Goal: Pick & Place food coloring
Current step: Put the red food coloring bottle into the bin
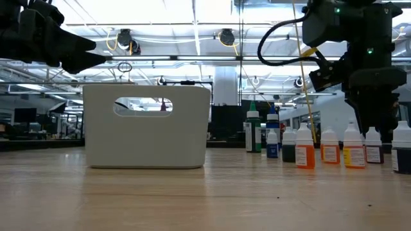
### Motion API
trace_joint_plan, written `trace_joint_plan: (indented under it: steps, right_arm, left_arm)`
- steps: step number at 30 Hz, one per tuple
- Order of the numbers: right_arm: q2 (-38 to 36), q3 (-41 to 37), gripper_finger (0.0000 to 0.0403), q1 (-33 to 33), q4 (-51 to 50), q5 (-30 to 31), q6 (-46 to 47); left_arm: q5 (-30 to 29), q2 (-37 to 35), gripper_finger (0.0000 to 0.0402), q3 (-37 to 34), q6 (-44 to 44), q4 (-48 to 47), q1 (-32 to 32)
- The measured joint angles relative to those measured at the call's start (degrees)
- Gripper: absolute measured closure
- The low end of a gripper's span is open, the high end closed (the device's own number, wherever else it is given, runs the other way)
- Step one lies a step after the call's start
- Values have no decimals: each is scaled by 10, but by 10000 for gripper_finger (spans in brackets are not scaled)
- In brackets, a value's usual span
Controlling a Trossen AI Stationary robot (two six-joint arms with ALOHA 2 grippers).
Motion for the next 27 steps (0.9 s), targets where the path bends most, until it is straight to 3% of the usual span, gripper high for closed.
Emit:
trace_joint_plan:
  steps: [11, 21, 27]
  right_arm:
    - [0, 0, 247, -8, 2, 17, -3]
    - [0, 0, 301, -19, 2, 1, -15]
    - [0, 0, 311, -19, 2, 0, -16]
  left_arm:
    - [0, 0, 36, 0, 0, 0, 0]
    - [0, 0, 36, 0, -1, 0, 0]
    - [0, 0, 36, 0, -1, 0, 0]
